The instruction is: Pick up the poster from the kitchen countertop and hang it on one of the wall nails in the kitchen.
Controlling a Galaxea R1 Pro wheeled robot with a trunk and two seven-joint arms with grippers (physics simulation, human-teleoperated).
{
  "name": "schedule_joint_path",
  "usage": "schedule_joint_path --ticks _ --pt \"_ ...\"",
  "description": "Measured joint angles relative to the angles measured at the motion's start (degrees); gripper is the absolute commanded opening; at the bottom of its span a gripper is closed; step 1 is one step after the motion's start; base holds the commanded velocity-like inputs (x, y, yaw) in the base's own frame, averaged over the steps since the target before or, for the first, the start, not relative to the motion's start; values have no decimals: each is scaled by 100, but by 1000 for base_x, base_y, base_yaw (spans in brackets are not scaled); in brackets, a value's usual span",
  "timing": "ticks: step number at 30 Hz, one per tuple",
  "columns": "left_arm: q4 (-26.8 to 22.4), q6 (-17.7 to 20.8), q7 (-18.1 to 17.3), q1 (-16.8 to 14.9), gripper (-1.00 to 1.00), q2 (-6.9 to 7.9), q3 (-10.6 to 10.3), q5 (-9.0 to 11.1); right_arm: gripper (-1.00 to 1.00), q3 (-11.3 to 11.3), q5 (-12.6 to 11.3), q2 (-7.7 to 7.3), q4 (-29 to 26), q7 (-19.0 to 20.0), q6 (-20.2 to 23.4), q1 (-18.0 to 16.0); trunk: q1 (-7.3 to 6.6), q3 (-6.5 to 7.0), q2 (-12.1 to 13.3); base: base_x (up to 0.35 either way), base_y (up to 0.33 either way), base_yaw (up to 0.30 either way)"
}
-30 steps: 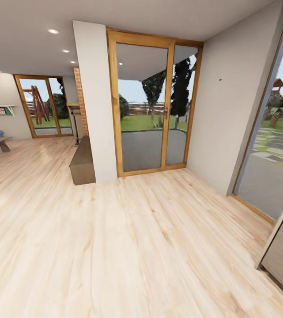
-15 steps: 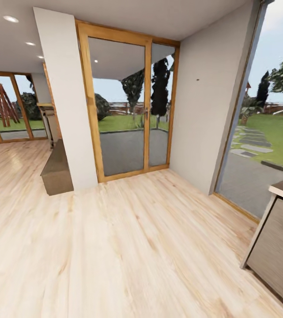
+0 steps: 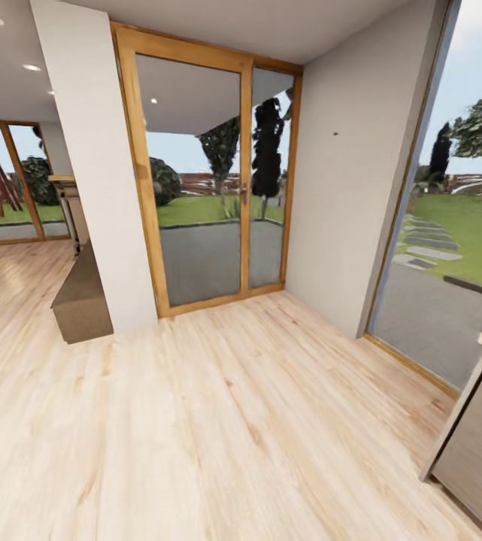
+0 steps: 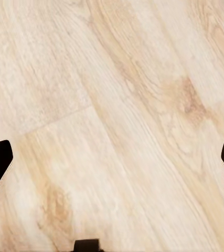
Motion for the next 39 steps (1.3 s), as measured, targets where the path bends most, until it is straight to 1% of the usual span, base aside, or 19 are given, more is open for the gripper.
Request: schedule_joint_path --ticks 12,18,29,39 --pt "0 0 0 0 100 0 1 0 100 6 0 2 5 2 0 0 0 0 0 339 17 -18" --pt "0 0 0 -1 100 0 0 0 100 4 0 1 7 2 0 1 0 0 0 339 89 -168" --pt "0 0 0 -1 100 24 1 0 100 7 0 0 7 2 0 1 0 0 0 332 157 -251" --pt "-1 0 -8 0 100 43 1 0 100 8 7 8 12 2 1 0 0 0 0 324 178 -43"
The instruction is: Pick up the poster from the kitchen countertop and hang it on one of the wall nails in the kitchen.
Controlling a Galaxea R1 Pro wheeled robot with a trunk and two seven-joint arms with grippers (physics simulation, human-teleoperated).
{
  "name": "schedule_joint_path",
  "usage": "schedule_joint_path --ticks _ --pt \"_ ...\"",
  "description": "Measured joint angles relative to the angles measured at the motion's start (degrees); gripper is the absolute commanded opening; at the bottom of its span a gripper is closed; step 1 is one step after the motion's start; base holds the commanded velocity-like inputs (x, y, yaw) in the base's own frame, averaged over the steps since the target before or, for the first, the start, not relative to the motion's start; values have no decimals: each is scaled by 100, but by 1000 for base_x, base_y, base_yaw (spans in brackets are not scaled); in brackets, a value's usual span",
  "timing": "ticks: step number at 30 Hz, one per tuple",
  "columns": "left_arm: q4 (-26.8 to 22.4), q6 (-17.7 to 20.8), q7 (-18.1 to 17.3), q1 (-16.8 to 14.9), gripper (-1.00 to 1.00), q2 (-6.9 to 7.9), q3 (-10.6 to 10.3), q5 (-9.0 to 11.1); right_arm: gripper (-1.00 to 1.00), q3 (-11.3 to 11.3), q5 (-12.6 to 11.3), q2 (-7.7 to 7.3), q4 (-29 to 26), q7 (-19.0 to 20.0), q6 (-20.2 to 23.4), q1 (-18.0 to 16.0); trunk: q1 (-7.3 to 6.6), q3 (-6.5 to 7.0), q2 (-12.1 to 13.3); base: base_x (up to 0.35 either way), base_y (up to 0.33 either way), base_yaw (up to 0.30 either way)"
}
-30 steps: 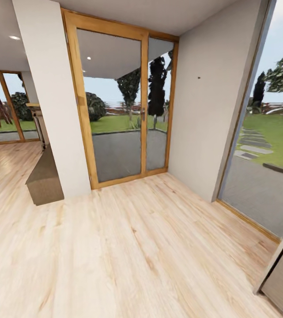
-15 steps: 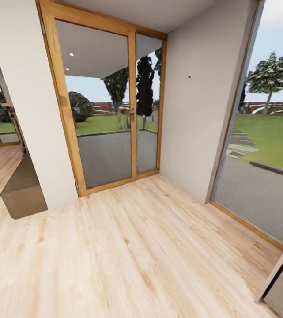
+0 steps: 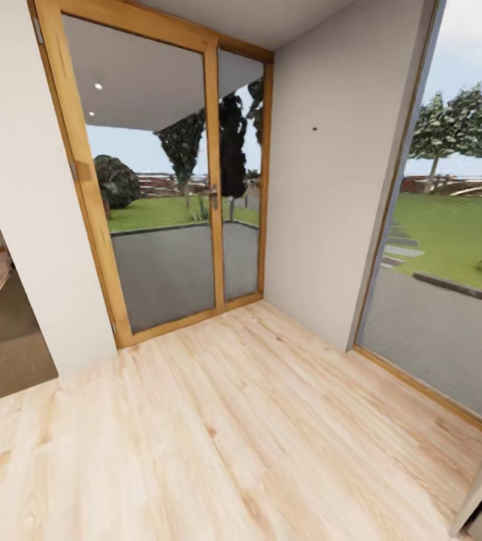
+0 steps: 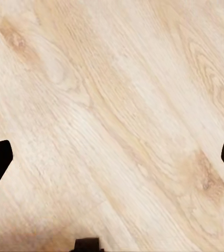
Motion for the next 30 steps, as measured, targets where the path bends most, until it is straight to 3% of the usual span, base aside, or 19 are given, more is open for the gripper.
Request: schedule_joint_path --ticks 11,30 --pt "0 0 0 0 100 8 0 6 100 0 1 0 -2 0 -2 0 0 0 0 324 179 -26" --pt "1 0 0 -1 100 9 -1 7 100 -2 -7 0 -5 0 -1 1 0 0 0 324 179 -252"
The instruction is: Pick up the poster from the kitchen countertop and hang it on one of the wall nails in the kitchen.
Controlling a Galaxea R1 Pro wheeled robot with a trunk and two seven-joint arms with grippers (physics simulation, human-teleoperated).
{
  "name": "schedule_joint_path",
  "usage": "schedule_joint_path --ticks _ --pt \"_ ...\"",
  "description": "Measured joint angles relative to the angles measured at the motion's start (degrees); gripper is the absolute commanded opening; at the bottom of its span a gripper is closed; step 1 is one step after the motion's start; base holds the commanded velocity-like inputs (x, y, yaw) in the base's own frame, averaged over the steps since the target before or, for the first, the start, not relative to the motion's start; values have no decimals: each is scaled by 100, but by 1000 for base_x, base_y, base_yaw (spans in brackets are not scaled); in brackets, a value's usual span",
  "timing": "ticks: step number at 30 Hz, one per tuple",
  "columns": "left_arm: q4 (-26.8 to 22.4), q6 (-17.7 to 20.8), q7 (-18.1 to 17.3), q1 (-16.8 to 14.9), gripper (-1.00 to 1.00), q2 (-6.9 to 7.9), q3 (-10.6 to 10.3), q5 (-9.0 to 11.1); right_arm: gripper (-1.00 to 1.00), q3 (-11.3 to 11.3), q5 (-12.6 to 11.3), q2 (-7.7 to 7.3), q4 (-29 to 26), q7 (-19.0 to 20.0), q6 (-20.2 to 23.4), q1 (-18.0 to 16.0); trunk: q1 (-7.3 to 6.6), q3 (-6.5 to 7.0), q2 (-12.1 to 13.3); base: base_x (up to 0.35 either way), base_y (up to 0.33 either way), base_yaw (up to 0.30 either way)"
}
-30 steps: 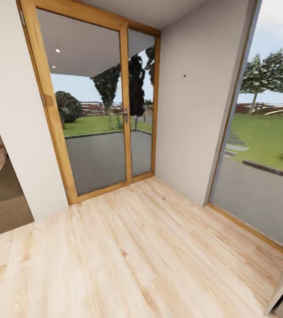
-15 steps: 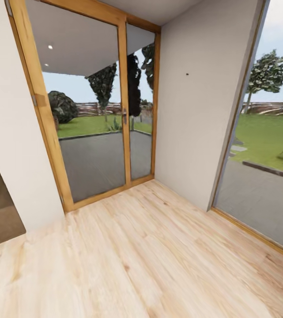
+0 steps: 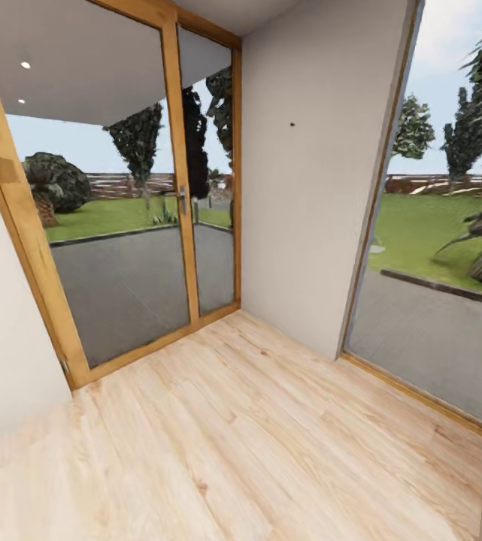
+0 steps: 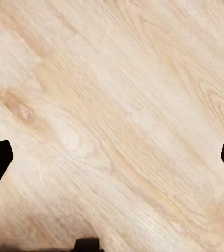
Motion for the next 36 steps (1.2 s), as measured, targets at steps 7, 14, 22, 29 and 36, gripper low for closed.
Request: schedule_joint_path --ticks 7,14,22,29,36 --pt "0 0 0 0 100 0 0 0 100 -4 0 0 0 0 2 0 0 0 0 324 179 -270" --pt "-1 0 0 1 100 0 1 0 100 -5 0 0 1 -7 0 -1 0 0 0 324 179 -187" --pt "-1 0 0 1 100 0 1 -1 100 -6 -4 0 2 -8 -1 -1 0 0 0 324 179 -39" --pt "0 0 0 0 100 0 0 1 100 -6 -7 0 0 -8 7 0 0 0 0 324 179 -232" --pt "0 0 0 0 100 0 0 1 100 -6 -2 0 0 -8 9 0 0 0 0 324 179 -290"
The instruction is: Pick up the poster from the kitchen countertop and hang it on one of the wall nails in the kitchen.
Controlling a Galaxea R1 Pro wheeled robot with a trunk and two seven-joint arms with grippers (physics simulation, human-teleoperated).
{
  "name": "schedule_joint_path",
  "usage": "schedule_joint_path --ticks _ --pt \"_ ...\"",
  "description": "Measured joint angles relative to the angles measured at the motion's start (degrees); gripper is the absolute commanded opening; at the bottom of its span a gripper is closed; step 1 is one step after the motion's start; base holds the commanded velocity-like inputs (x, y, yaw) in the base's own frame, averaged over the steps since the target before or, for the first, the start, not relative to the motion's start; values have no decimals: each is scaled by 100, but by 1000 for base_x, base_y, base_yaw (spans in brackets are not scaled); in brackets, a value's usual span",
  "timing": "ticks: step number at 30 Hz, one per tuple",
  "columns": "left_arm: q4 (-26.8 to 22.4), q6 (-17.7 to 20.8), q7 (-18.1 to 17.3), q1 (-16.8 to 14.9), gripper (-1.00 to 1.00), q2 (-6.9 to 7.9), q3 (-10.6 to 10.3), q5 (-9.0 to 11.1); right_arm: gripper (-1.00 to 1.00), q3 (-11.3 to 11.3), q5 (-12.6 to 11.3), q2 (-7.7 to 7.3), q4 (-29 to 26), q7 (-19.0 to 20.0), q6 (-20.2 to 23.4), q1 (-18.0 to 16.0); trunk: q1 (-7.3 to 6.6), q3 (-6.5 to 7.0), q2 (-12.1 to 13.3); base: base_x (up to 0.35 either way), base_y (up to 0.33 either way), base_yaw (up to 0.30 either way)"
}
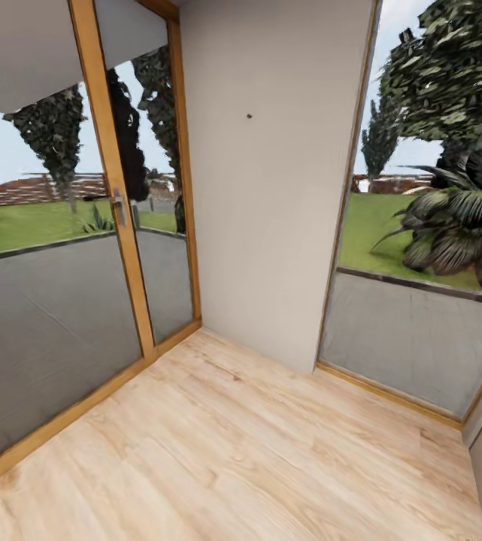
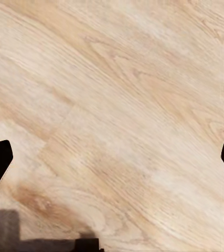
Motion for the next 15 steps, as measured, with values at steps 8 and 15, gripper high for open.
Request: schedule_joint_path --ticks 8,15 --pt "0 0 0 0 100 0 0 0 100 0 1 0 0 1 0 0 0 0 0 324 179 -299" --pt "0 0 0 0 100 0 0 0 100 0 -3 0 0 1 0 0 0 0 0 324 179 -300"
